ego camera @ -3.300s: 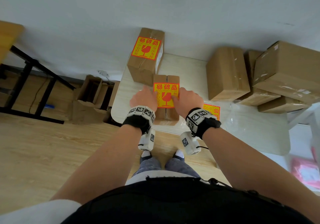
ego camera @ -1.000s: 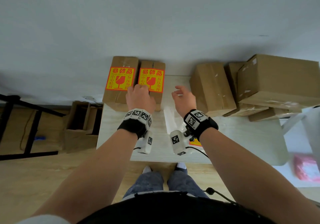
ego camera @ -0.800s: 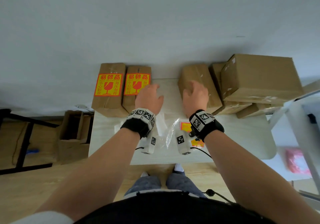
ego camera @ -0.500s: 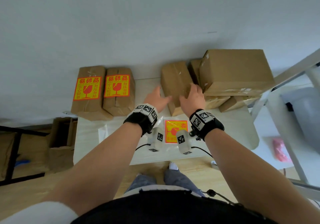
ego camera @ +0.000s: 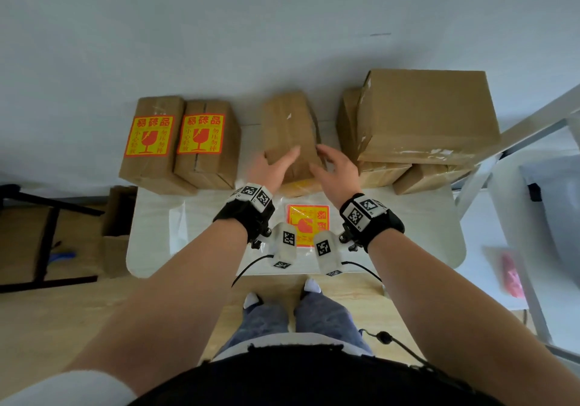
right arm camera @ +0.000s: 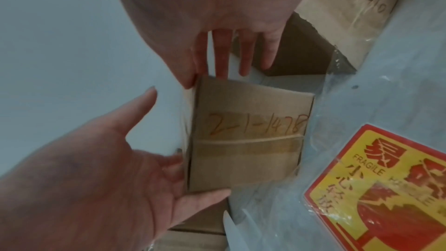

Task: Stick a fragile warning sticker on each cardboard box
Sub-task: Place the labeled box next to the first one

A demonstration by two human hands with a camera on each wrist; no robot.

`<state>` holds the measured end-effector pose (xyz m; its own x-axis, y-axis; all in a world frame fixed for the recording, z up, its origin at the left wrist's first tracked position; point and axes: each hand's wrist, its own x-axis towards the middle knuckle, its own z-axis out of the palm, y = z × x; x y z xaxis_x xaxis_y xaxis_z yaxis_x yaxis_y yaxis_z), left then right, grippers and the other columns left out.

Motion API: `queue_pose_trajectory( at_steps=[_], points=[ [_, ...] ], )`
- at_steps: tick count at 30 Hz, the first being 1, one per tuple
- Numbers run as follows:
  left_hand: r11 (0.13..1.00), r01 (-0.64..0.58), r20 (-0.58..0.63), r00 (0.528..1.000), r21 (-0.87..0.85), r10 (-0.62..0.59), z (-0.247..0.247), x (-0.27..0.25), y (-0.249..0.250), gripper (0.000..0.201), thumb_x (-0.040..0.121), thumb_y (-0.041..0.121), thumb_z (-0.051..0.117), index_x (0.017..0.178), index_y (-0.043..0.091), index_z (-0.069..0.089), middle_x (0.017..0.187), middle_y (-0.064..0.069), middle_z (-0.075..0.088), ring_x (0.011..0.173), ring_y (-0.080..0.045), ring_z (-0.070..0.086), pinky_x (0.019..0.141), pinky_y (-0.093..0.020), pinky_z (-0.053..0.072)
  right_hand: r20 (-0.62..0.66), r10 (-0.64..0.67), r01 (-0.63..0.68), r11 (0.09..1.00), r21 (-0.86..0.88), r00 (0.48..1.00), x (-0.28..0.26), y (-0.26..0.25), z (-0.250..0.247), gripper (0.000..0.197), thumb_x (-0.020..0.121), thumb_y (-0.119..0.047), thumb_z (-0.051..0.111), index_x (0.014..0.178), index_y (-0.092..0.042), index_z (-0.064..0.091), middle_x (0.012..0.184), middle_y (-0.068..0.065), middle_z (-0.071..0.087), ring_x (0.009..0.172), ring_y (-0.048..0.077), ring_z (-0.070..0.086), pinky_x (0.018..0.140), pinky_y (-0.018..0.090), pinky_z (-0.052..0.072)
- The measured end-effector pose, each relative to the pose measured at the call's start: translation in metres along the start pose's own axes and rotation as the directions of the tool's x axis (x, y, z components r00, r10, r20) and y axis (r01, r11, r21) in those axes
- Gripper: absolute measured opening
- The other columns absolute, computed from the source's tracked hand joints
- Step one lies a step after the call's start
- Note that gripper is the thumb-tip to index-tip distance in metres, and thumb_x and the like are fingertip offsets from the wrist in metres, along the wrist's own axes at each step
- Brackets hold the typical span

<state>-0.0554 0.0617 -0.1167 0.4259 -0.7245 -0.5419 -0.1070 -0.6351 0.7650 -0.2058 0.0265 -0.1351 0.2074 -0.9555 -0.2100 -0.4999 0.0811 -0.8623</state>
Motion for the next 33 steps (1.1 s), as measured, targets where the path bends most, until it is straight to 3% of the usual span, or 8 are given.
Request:
queue_pose_trajectory(
  at_steps=[4,8,12,15,19,25,28,33],
  points=[
    [0.989,0.122,-0.089,0.988,-0.087,-0.13,-0.012,-0.016,0.002,0.15,0.033,0.085,0.074,0.15,0.009,0.019,0.145,-0.01,0.043,0.127,-0.029,0.048,0.109,-0.049,0.039,0.055,-0.174,0.17,0.983,0.064,0.983,-0.005,-0.009,0.007,0.029,0.093,-0.019,0.061,0.119,-0.028,0.068,0.132,0.005,0.061,0.123,0.018,0.053,0.109,0.042,0.039],
    [0.979,0.094,-0.075,0.991,-0.182,-0.109,-0.018,-0.031,-0.006,0.133,0.044,0.064,0.084,0.147,0.006,0.022,0.133,-0.008,0.048,0.115,-0.024,0.052,0.103,-0.038,0.044,0.123,-0.227,0.211,0.968,0.136,0.966,-0.013,-0.022,0.012,0.032,0.091,-0.006,0.063,0.118,-0.023,0.069,0.139,0.009,0.053,0.13,0.024,0.046,0.107,0.032,0.038],
    [0.96,0.063,-0.015,0.997,-0.274,-0.07,-0.031,-0.046,-0.012,0.119,0.04,0.068,0.071,0.14,0.009,0.042,0.136,-0.012,0.051,0.114,-0.031,0.056,0.082,-0.037,0.053,-0.03,-0.16,0.159,0.987,-0.015,0.987,-0.021,-0.024,0.012,0.042,0.086,-0.026,0.066,0.127,-0.032,0.062,0.146,-0.001,0.045,0.136,0.023,0.037,0.113,0.049,0.031],
    [0.951,0.014,0.015,1.0,-0.309,-0.01,-0.045,-0.063,-0.012,0.113,0.045,0.063,0.071,0.142,0.011,0.043,0.127,-0.008,0.049,0.108,-0.023,0.056,0.089,-0.047,0.053,-0.086,-0.098,0.1,0.995,0.011,0.991,-0.033,-0.027,0.011,0.062,0.089,-0.024,0.064,0.146,-0.025,0.041,0.148,0.003,0.042,0.137,0.022,0.036,0.114,0.044,0.031],
    [0.934,0.027,0.021,1.0,-0.358,-0.021,-0.066,-0.072,-0.023,0.111,0.057,0.048,0.073,0.148,0.005,0.026,0.126,-0.01,0.052,0.098,-0.013,0.057,0.084,-0.041,0.054,-0.075,-0.037,0.049,0.985,0.166,0.997,-0.057,-0.038,0.023,0.062,0.095,-0.019,0.06,0.15,-0.02,0.032,0.143,-0.001,0.048,0.127,0.01,0.044,0.1,0.023,0.037],
    [0.961,0.018,-0.034,0.999,-0.277,-0.028,-0.096,-0.085,-0.052,0.113,0.063,0.054,0.082,0.146,0.004,0.024,0.134,-0.01,0.047,0.107,-0.018,0.054,0.099,-0.039,0.046,-0.06,0.0,0.007,0.993,0.12,0.998,-0.076,-0.041,0.054,0.061,0.092,-0.025,0.063,0.148,-0.018,0.037,0.135,-0.001,0.055,0.119,0.011,0.05,0.096,0.025,0.042],
    [0.975,-0.012,-0.089,0.996,-0.222,-0.008,-0.112,-0.092,-0.064,0.1,0.07,0.05,0.082,0.141,0.004,0.028,0.13,-0.008,0.047,0.11,-0.019,0.051,0.09,-0.028,0.041,0.014,0.034,-0.035,0.992,0.121,0.999,-0.09,-0.046,0.073,0.057,0.095,-0.037,0.057,0.147,-0.018,0.039,0.133,0.003,0.056,0.119,0.018,0.053,0.093,0.026,0.041],
    [0.994,-0.022,-0.126,0.992,-0.106,0.008,-0.142,-0.098,-0.081,0.107,0.05,0.059,0.089,0.131,0.012,0.038,0.121,-0.002,0.056,0.107,-0.021,0.059,0.097,-0.041,0.05,0.195,0.028,-0.05,0.993,0.108,0.98,-0.114,-0.048,0.111,0.054,0.099,-0.054,0.032,0.141,-0.022,0.043,0.139,0.002,0.054,0.127,0.025,0.05,0.106,0.036,0.036]
  ],
)
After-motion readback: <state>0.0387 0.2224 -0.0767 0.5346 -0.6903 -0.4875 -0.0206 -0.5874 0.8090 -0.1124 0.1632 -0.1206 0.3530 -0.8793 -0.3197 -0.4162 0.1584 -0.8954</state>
